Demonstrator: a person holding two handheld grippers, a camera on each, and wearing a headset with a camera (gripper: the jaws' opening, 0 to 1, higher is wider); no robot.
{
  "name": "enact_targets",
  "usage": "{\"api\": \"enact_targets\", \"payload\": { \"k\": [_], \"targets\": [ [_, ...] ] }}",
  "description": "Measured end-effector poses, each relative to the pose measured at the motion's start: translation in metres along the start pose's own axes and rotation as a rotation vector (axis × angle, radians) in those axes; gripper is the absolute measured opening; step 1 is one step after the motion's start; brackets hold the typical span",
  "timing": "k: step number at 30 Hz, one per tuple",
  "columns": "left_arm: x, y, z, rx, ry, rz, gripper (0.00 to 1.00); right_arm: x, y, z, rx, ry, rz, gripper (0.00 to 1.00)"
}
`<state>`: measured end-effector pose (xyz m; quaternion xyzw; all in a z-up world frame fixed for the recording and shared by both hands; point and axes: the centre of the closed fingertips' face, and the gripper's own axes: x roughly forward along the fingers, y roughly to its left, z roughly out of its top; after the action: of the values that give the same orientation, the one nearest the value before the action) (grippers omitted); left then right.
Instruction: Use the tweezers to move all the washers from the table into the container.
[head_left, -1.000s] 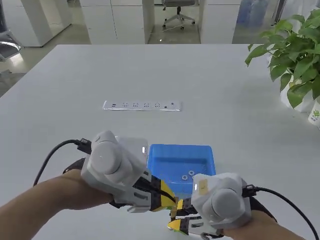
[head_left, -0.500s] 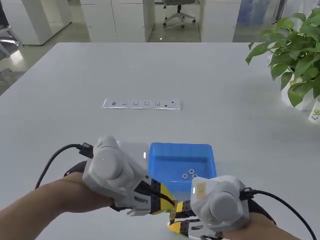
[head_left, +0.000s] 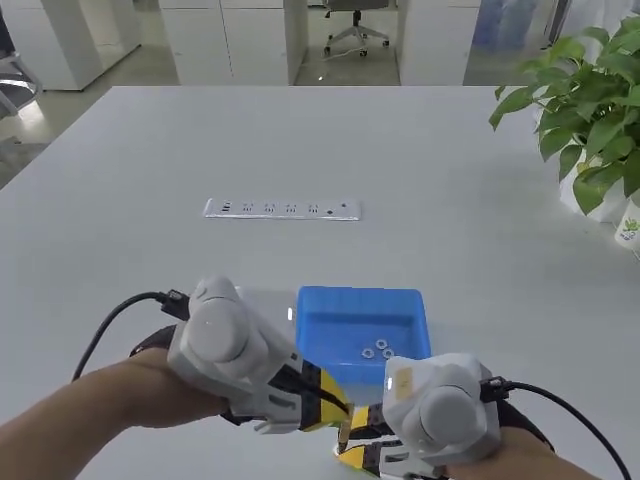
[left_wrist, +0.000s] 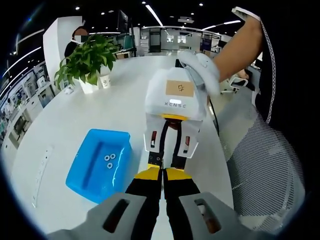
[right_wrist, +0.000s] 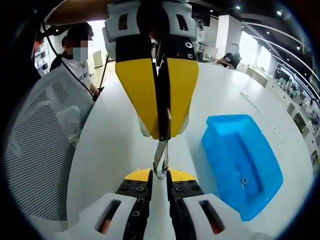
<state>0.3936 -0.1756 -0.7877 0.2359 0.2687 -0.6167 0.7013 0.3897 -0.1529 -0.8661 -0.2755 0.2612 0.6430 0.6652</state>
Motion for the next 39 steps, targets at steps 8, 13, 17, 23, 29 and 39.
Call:
{"api": "enact_targets", "payload": {
  "k": [8,13,17,23,29,39],
  "targets": [
    [0.0036,0.0005,-0.0006,-0.007,-0.005,0.001,0.04,-0.001,-0.0004,-0.0026,0.002,0.004,0.001,0.13],
    [0.0042,0.0004,-0.0001,-0.008,-0.004,-0.004,0.04,-0.0031,-0.0009,-0.0034,0.006,0.003,-0.002,0.13],
    [0.0041,0.0013,0.0001,-0.018,-0.004,-0.006,0.04,-0.0039,-0.0013,-0.0039,0.009,0.003,0.002,0.14],
    [0.0025,0.0028,-0.0011,-0.025,0.0,-0.006,0.04,-0.0026,-0.0033,0.001,0.019,-0.014,0.008,0.14],
    [0.0002,0.0005,-0.0029,-0.023,0.004,-0.015,0.04,0.0007,-0.0021,0.0023,0.006,-0.013,0.022,0.15],
    [0.0,-0.002,-0.0044,-0.028,0.007,-0.023,0.04,0.0017,0.0019,0.0038,-0.021,-0.023,0.046,0.12]
  ]
}}
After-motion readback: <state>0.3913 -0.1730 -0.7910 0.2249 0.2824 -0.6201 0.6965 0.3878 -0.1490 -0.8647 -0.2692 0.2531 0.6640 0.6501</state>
